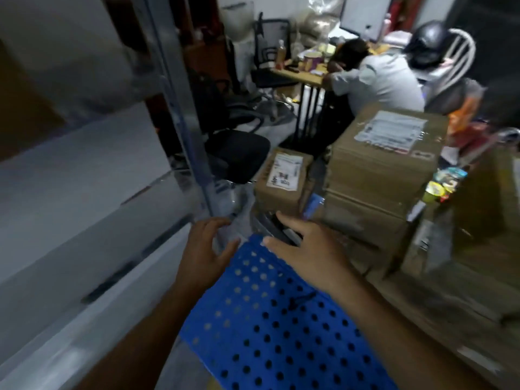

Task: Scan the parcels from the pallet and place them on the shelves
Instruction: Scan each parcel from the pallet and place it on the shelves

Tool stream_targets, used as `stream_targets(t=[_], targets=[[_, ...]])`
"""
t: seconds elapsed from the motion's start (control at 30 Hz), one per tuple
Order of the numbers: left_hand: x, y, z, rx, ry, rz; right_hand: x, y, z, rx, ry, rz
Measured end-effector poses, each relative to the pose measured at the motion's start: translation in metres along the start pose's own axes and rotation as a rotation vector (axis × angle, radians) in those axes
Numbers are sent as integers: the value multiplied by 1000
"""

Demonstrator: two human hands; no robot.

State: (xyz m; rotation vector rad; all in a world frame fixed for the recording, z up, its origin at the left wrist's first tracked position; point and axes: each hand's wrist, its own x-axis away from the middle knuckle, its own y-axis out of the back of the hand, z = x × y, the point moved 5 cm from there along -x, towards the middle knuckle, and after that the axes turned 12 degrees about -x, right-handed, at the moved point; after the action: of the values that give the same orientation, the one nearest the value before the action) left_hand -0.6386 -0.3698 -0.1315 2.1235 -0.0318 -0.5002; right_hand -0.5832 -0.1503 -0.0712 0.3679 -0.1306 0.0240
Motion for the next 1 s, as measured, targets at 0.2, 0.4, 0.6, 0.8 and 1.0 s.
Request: stream_targets(t=[0.2,0.4,0.6,0.8,1.0], targets=[[-48,-90,0,173,8,201,31,16,-47,55,-187,-206],[-122,-106,3,339,-27,217,38,14,-53,19,-261,-292],[-149,-118,-2,429,-129,326,43,0,-48,28,-284,-340],[-99,-91,5,515,-66,224,58,-2,-41,-40,-278,-361],[6,-28,49,491,-94,211,88,-3,-42,-89,-292,-197]])
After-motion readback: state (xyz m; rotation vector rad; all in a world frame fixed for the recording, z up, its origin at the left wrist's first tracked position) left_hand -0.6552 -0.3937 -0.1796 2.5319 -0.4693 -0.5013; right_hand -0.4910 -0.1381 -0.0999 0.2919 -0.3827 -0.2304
